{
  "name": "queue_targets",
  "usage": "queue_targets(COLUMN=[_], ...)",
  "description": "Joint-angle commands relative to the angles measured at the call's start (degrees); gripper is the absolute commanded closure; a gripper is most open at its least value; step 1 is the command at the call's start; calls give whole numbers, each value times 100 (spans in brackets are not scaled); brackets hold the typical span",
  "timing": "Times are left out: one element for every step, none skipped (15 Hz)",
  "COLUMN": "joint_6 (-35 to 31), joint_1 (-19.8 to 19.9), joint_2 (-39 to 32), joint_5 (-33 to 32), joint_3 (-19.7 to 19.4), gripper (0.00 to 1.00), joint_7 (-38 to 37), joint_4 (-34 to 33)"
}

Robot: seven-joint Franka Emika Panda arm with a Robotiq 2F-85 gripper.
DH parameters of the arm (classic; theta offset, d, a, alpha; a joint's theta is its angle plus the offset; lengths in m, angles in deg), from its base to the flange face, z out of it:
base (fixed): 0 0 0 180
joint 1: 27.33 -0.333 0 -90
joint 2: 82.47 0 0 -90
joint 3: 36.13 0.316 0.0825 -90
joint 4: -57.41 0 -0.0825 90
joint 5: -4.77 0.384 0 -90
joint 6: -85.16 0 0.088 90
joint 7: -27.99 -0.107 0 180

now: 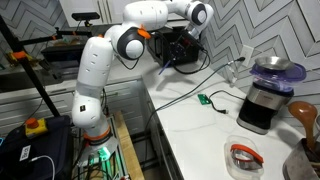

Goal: Remove the lid from the utensil holder

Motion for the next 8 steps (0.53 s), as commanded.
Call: queue_targets(joint_6=[-741,-1033,-1343,-1631,-1881,-2111,-2250,-2318], joint_1=[-184,-215,-245,-278,-284,-269,-221,-161], joint_2=[-170,-235,-309,-374,-452,-545,-642,-749], joint_5=[318,420,537,615,694,719,849,929], joint_3=[-64,-51,-44,-53,-71,-105,-109,-135], gripper=[98,98,98,98,98,98,98,98], joint_7=[-1098,-1377,-1680,-1957,-2211,-2421,-2661,-2853], joint_4=[-51,-80,-102,-114,-133,-143,-137,-136])
